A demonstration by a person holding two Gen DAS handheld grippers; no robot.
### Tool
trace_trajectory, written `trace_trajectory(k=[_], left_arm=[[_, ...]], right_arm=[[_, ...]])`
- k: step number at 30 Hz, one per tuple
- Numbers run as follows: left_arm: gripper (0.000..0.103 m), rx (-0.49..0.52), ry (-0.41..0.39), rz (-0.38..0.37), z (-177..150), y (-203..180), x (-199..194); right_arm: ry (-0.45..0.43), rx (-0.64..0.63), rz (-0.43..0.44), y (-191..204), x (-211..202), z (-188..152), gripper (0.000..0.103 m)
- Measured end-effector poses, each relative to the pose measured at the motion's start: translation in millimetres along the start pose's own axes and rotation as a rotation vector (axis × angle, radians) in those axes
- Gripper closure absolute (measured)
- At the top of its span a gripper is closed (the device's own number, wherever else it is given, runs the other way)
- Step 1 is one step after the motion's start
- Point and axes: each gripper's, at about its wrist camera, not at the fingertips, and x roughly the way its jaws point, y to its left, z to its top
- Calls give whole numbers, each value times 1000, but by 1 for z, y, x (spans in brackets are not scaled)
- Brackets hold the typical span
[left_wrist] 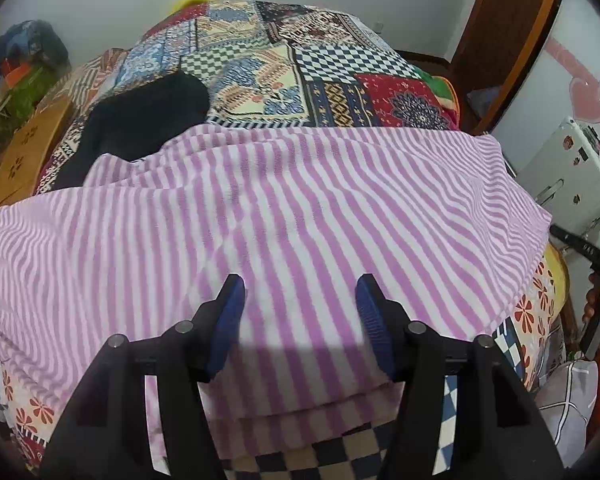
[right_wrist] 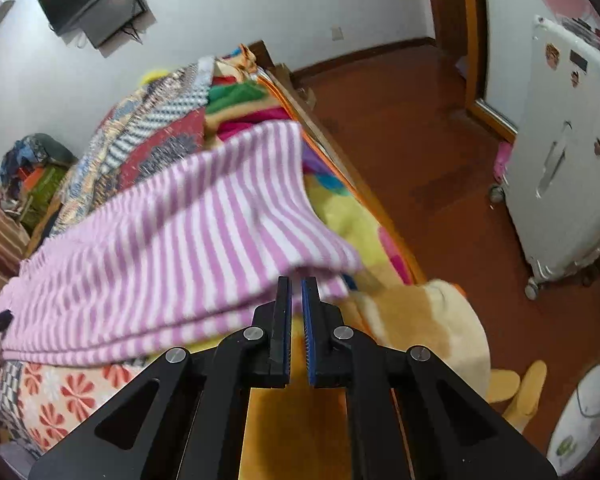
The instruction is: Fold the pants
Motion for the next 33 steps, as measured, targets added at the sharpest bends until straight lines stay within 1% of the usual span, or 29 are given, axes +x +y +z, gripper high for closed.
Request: trace_trajectory(k=[4, 5, 7, 9, 11, 13, 14, 16, 18, 21, 24, 26, 27, 29, 31, 33], left_arm=[[44, -53, -46, 43, -1, 29, -23], [42, -80, -62, 62, -2, 44, -32], [36, -130, -93, 106, -7, 73, -47], [34, -189, -121, 175, -13, 110, -63], [33, -254, -139, 249, -22, 150, -78], [31, -318, -151, 307, -35, 189, -92], [29, -350, -156, 337, -44, 210, -99], [23, -397, -154, 389, -59, 243, -108], [22, -426, -143, 422, -75, 272, -112], [22, -439, -109, 429, -96, 302, -108], [22, -431, -77, 404, -115, 322, -96], [21, -417, -55, 389, -121, 328, -82], [21, -407, -46, 380, -123, 331, -74], [21, -388, -23, 360, -124, 338, -59], [21, -384, -18, 319, -122, 344, -46], [21, -383, -36, 279, -117, 350, -40]], right_arm=[[2, 1, 8, 9, -10, -2, 98], [0, -13, 4, 14, -13, 0, 98], [-9, -69, -3, 33, -19, 7, 95], [-19, -121, 13, 53, -24, 15, 90], [-33, -168, 32, 74, -28, 20, 77], [-51, -232, 56, 102, -33, 27, 71], [-59, -268, 67, 120, -34, 31, 69], [-65, -327, 96, 150, -34, 36, 66], [-64, -381, 139, 185, -31, 41, 62], [-44, -459, 217, 242, -19, 45, 58], [-1, -535, 314, 307, 0, 42, 55], [30, -577, 363, 342, 13, 38, 55], [49, -610, 393, 365, 22, 34, 55], [76, -657, 426, 396, 36, 27, 55], [116, -708, 452, 428, 52, 20, 54], [153, -748, 467, 456, 70, 14, 54]])
